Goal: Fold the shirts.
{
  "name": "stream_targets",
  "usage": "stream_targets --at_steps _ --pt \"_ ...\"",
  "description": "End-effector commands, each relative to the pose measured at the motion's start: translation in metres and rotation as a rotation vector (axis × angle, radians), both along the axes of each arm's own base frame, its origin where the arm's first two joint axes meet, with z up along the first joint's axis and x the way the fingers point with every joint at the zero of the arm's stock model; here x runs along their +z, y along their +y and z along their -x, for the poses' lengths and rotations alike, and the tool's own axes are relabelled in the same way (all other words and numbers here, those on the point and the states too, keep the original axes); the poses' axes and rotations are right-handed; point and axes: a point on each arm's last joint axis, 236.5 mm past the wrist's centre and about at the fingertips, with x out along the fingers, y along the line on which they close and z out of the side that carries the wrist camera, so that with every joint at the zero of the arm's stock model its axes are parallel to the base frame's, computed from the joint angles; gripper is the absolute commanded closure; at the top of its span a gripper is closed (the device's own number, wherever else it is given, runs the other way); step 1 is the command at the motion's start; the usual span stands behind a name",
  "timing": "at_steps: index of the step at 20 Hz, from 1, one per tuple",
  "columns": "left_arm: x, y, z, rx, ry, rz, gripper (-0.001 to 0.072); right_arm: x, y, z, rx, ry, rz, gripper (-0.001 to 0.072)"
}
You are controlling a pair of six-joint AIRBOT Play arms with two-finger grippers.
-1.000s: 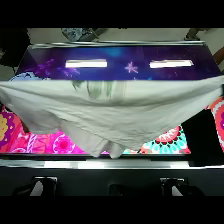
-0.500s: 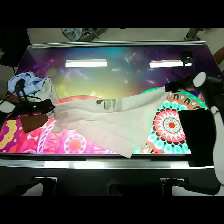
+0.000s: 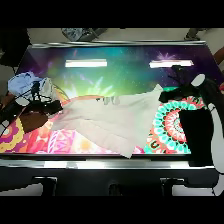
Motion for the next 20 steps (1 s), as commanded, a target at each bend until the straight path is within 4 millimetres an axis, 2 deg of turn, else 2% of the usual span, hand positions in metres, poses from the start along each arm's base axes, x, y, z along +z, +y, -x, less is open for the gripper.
stream_targets --at_steps 1,3,5,7,10,12,16,17,18,19,20 --pt "-0.005 -0.011 0.017 -0.099 0.050 0.011 0.0673 -0.007 0.007 0.134 0.167 0.433 -0.122 0.0090" --pt "-0.005 -0.013 0.021 -0.107 0.065 0.018 0.0673 -0.035 0.024 0.176 0.129 0.499 -0.167 0.0089" --pt "-0.006 -0.016 0.026 -0.121 0.085 0.028 0.0673 -0.054 0.063 0.193 0.039 0.477 -0.321 0.0086" --pt "-0.007 -0.018 0.030 -0.131 0.099 0.034 0.0673 -0.065 0.089 0.197 -0.038 0.446 -0.439 0.0087" --pt "-0.007 -0.019 0.034 -0.139 0.111 0.040 0.0673 -0.086 0.097 0.209 -0.137 0.480 -0.475 0.0089" --pt "-0.007 -0.019 0.034 -0.138 0.111 0.040 0.0674 -0.089 0.108 0.211 -0.176 0.483 -0.533 0.0089" --pt "-0.007 -0.019 0.034 -0.138 0.112 0.040 0.0673 -0.096 0.133 0.218 -0.103 0.490 -0.485 0.0091" --pt "-0.007 -0.019 0.034 -0.139 0.113 0.040 0.0673 -0.099 0.139 0.217 -0.099 0.483 -0.467 0.0153" --pt "-0.007 -0.020 0.034 -0.140 0.115 0.041 0.0673 -0.100 0.143 0.217 -0.083 0.476 -0.455 0.0272" --pt "-0.007 -0.019 0.034 -0.141 0.115 0.041 0.0673 -0.101 0.145 0.218 -0.073 0.475 -0.448 0.0408" --pt "-0.007 -0.019 0.034 -0.141 0.115 0.041 0.0673 -0.100 0.145 0.218 -0.074 0.477 -0.450 0.0612"
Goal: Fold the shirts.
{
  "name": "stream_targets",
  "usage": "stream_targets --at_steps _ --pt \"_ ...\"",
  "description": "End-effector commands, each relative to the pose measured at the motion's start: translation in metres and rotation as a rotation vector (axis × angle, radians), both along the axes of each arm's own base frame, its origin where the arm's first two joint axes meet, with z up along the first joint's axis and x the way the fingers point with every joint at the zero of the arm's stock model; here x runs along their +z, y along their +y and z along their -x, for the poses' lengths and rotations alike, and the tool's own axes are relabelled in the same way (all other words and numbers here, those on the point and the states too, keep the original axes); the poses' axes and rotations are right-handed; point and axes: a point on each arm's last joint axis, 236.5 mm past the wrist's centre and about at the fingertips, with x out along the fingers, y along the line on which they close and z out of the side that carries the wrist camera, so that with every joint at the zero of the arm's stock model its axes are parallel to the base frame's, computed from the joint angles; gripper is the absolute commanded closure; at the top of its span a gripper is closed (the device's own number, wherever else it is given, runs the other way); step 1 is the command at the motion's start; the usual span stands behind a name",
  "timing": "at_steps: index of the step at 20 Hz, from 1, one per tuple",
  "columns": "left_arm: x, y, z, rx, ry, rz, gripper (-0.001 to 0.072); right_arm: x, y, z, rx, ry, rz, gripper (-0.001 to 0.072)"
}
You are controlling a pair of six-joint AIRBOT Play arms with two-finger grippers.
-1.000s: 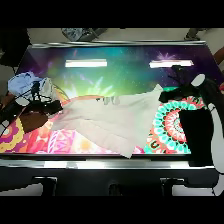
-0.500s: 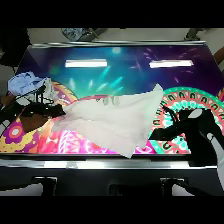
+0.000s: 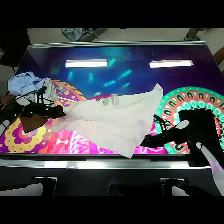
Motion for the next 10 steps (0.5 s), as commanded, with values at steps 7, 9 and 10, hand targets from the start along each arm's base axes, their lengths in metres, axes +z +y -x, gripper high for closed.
stream_targets --at_steps 7,9,10 --pt "0.108 0.003 -0.039 -0.059 -0.261 -0.046 0.0676 0.110 -0.023 -0.081 0.171 -0.480 0.183 0.0670" --pt "0.215 0.006 -0.057 -0.053 -0.514 -0.090 0.0676 0.214 -0.057 -0.126 0.215 -0.814 0.397 0.0669" --pt "0.281 0.007 -0.058 -0.051 -0.664 -0.119 0.0676 0.288 -0.082 -0.145 0.201 -1.016 0.554 0.0669"
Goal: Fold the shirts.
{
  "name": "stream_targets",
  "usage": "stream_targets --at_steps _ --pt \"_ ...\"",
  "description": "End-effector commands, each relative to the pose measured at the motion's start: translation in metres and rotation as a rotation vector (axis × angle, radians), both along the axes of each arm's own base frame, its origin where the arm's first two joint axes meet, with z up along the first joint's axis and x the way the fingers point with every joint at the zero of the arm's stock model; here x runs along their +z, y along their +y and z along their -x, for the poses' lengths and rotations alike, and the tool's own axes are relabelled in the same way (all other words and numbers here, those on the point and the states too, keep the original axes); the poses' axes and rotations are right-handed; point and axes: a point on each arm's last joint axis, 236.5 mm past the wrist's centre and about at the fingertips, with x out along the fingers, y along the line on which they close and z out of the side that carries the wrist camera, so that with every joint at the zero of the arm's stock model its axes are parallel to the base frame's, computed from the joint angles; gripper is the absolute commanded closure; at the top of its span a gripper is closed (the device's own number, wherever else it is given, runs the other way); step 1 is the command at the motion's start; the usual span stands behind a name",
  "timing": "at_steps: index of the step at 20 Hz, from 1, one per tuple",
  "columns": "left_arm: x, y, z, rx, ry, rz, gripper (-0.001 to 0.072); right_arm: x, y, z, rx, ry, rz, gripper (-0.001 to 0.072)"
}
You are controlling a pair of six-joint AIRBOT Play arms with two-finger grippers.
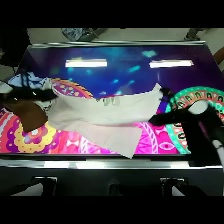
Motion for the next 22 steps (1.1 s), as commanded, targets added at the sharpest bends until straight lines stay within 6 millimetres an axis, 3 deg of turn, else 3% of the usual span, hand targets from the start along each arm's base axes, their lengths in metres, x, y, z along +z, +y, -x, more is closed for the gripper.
stream_targets --at_steps 1,2,3,4,5,6,7,9,12,16,22 --pt "0.192 0.004 0.000 0.019 -0.432 -0.069 0.0676 0.216 -0.075 -0.045 -0.066 -0.637 0.397 0.0669" --pt "0.261 0.008 0.016 0.064 -0.569 -0.070 0.0676 0.301 -0.096 -0.035 -0.140 -0.844 0.503 0.0669" --pt "0.328 0.010 0.042 0.115 -0.706 -0.062 0.0676 0.372 -0.110 -0.013 -0.210 -1.007 0.573 0.0669" --pt "0.380 0.009 0.070 0.143 -0.820 -0.046 0.0676 0.432 -0.119 0.018 -0.268 -1.139 0.620 0.0669" --pt "0.431 0.003 0.109 0.158 -0.947 -0.030 0.0676 0.473 -0.122 0.050 -0.310 -1.229 0.638 0.0669" --pt "0.469 -0.002 0.146 0.169 -1.057 -0.006 0.0676 0.496 -0.122 0.075 -0.330 -1.280 0.636 0.0669" --pt "0.492 -0.005 0.177 0.181 -1.134 0.016 0.0676 0.509 -0.121 0.096 -0.343 -1.308 0.633 0.0669" --pt "0.507 -0.008 0.223 0.196 -1.209 0.005 0.0676 0.517 -0.122 0.126 -0.370 -1.330 0.620 0.0669" --pt "0.502 0.000 0.255 0.244 -1.230 -0.060 0.0677 0.512 -0.135 0.151 -0.443 -1.296 0.614 0.0669" --pt "0.472 0.022 0.247 0.299 -1.116 -0.183 0.0676 0.488 -0.138 0.155 -0.431 -1.191 0.623 0.0669" --pt "0.449 0.020 0.246 0.277 -1.023 -0.204 0.0676 0.437 -0.140 0.158 -0.386 -0.974 0.625 0.0669"
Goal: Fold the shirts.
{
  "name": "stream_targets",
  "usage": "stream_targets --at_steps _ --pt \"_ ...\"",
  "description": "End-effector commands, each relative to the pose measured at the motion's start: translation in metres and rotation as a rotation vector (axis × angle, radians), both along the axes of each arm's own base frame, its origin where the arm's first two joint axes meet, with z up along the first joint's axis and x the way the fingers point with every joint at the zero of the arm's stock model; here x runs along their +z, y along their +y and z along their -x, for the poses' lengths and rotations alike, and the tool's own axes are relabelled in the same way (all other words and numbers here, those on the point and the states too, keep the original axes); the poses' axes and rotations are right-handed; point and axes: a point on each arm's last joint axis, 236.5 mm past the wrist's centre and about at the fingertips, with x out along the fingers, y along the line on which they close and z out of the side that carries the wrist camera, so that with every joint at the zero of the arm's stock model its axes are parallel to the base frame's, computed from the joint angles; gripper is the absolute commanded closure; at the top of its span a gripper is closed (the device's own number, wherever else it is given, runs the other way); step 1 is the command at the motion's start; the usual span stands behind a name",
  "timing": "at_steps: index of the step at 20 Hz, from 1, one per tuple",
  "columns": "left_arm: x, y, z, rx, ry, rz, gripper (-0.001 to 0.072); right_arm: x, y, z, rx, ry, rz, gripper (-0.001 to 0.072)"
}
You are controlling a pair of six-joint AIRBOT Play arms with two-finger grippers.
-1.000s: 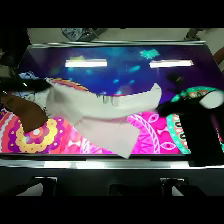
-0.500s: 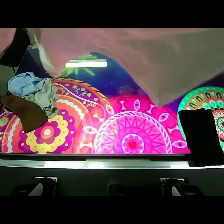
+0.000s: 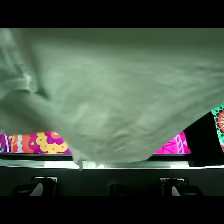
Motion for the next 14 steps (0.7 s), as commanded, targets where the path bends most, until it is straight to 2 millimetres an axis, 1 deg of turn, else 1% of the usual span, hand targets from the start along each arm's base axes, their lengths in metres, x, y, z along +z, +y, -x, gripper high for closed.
stream_targets --at_steps 1,2,3,4,5,6,7,8,9,10,11,12,13,14 --pt "-0.022 0.004 -0.004 0.016 0.094 -0.014 0.0676 -0.040 -0.003 0.003 -0.017 0.170 -0.033 0.0669" --pt "-0.035 0.005 -0.014 0.013 0.149 -0.016 0.0676 -0.055 -0.003 -0.004 -0.020 0.234 -0.050 0.0670" --pt "-0.051 0.006 -0.028 0.009 0.217 -0.015 0.0677 -0.078 -0.002 -0.018 -0.025 0.330 -0.092 0.0670" --pt "-0.071 0.009 -0.051 0.005 0.302 -0.012 0.0677 -0.108 0.000 -0.035 -0.020 0.453 -0.105 0.0671" --pt "-0.097 0.014 -0.078 0.001 0.400 -0.004 0.0677 -0.145 0.001 -0.056 -0.017 0.597 -0.116 0.0671" --pt "-0.130 0.020 -0.107 0.002 0.510 0.006 0.0677 -0.180 0.006 -0.079 0.000 0.718 -0.128 0.0670" --pt "-0.175 0.025 -0.137 -0.006 0.650 0.022 0.0677 -0.220 0.011 -0.102 0.022 0.846 -0.143 0.0669" --pt "-0.223 0.028 -0.160 -0.016 0.794 0.039 0.0677 -0.264 0.018 -0.124 0.046 0.971 -0.165 0.0669" --pt "-0.280 0.031 -0.179 -0.028 0.945 0.049 0.0677 -0.305 0.025 -0.142 0.067 1.073 -0.198 0.0669" --pt "-0.334 0.033 -0.193 -0.045 1.069 0.046 0.0677 -0.347 0.037 -0.160 0.106 1.158 -0.237 0.0669" --pt "-0.389 0.036 -0.204 -0.051 1.178 0.063 0.0676 -0.379 0.044 -0.179 0.130 1.204 -0.267 0.0670" --pt "-0.437 0.037 -0.212 -0.050 1.266 0.089 0.0676 -0.406 0.050 -0.207 0.150 1.202 -0.297 0.0670" --pt "-0.472 0.036 -0.219 -0.053 1.318 0.117 0.0675 -0.426 0.057 -0.231 0.163 1.183 -0.338 0.0671" --pt "-0.497 0.032 -0.230 -0.065 1.335 0.157 0.0675 -0.442 0.061 -0.258 0.160 1.134 -0.378 0.0671"
